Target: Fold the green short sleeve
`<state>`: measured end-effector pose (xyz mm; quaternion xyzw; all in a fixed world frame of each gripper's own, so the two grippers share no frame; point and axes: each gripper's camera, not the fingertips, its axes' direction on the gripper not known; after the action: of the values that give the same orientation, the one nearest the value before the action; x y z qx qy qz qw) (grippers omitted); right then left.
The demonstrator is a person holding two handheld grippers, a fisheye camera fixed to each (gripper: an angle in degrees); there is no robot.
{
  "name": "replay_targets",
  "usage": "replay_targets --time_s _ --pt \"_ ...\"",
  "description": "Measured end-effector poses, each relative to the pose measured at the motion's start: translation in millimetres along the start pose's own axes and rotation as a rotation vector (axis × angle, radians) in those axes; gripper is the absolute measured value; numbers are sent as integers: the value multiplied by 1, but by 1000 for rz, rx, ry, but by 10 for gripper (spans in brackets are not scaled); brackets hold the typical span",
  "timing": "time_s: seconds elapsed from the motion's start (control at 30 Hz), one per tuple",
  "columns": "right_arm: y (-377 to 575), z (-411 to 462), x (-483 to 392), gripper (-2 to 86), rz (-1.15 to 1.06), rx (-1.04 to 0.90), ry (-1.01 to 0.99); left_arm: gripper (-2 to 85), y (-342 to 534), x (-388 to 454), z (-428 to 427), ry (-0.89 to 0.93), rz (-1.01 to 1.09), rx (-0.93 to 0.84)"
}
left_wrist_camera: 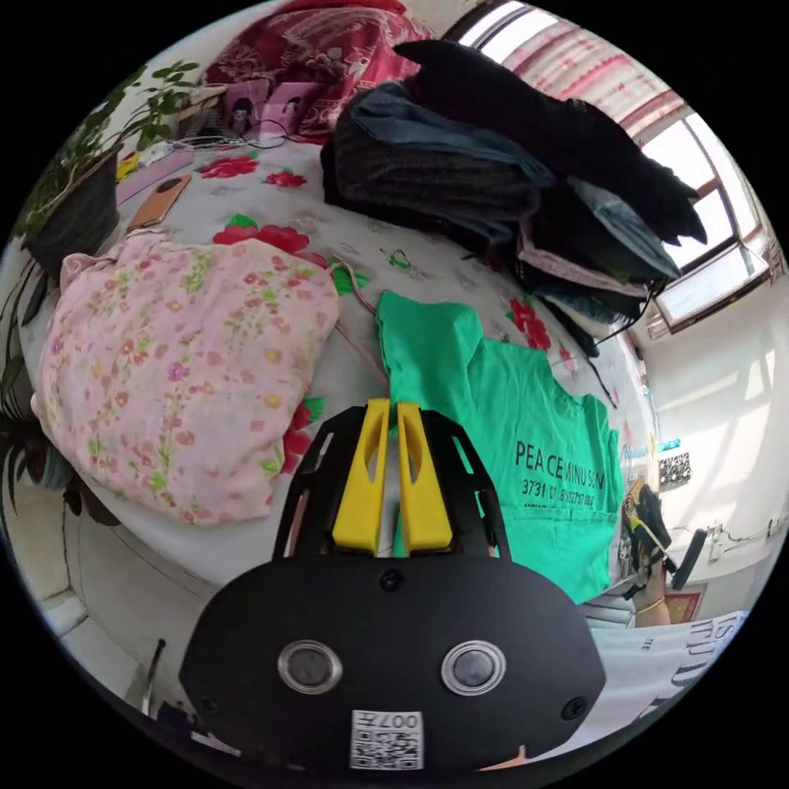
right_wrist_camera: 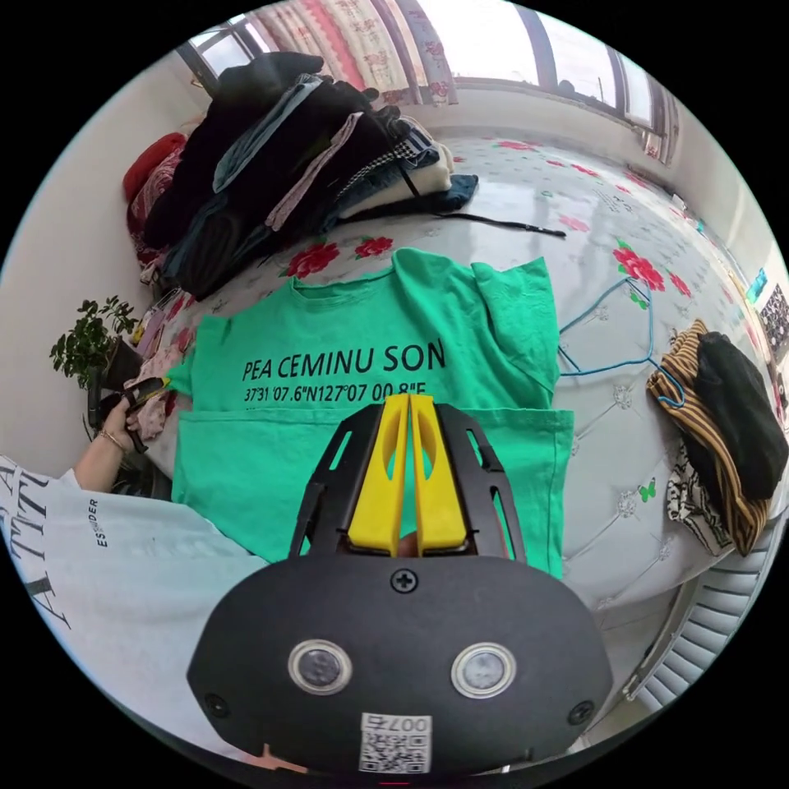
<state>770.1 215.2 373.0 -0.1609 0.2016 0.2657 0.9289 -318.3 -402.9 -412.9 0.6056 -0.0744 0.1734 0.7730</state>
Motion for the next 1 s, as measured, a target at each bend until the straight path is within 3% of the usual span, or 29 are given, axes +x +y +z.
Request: replay_targets --time_s 0.07,0.3,0.4,0.5,0.57,0.63,0.73,1.0 --pt "1 -2 -3 -3 -17 0 -19 -8 3 -19 -27 55 -65 101" --pt "3 -5 3 -3 25 -7 -106 -8 17 -31 -7 110 -161 77" --pt "-1 -8 2 -3 27 -13 -126 -8 7 20 1 161 58 78" --pt "-7 -8 -2 -2 14 -24 -129 -8 1 105 19 209 446 11" --pt "-12 -4 -5 0 10 -36 -129 -7 16 165 63 247 715 -166" --pt "-20 4 -10 3 18 -63 -154 -6 35 189 109 228 818 -323" --pt "-33 13 -19 10 28 -85 -195 -6 56 196 156 198 807 -442" --pt "-66 20 -23 38 87 -99 -202 -9 52 181 140 360 845 -279"
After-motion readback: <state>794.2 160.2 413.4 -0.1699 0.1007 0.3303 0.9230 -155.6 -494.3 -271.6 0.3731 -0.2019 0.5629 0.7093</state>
